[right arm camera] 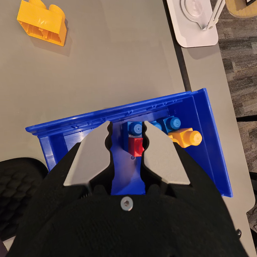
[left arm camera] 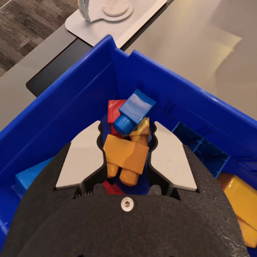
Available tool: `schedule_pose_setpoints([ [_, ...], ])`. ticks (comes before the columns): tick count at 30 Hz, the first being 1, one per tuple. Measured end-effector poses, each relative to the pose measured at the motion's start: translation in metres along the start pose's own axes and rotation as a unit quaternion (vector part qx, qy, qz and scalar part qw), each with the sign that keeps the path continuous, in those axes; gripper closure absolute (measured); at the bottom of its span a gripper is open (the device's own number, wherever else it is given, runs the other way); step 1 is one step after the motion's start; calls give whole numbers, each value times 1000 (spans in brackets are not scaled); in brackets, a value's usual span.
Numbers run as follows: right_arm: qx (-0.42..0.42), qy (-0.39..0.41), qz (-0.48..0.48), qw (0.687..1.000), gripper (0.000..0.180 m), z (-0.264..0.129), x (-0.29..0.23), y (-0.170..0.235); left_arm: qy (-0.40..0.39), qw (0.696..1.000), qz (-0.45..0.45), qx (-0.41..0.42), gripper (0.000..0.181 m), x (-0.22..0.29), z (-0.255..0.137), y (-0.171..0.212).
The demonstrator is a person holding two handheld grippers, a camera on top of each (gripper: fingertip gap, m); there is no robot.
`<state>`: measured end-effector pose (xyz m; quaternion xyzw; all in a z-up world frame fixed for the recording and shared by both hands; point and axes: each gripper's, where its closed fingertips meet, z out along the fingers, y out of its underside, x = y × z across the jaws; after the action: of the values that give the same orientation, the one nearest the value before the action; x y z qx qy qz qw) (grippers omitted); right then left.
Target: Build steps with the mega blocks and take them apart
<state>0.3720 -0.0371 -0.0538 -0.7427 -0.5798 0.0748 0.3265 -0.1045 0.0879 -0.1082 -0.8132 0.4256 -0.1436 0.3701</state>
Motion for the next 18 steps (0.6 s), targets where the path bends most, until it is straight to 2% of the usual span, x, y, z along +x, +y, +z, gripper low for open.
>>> schedule_pose_setpoints([
  [3, -5, -2, 5, 1000, 137, 1, 1, 4, 13, 1000, 9, 0, 116, 1, 8, -2],
  [7, -7, -6, 10, 1000, 136, 3, 3, 7, 31, 999, 30, 30, 139, 6, 10, -13],
  [11, -13, -9, 11, 1000, 137, 5, 2, 10, 34, 998, 30, 37, 140, 9, 1, -15],
  [15, -9, -4, 11, 1000, 137, 2, 4, 10, -10, 994, 33, 102, 140, 3, -40, -42],
  [18, -2, 5, 7, 1000, 137, -3, 5, 6, 16, 981, 23, 194, 140, 34, -83, -93],
])
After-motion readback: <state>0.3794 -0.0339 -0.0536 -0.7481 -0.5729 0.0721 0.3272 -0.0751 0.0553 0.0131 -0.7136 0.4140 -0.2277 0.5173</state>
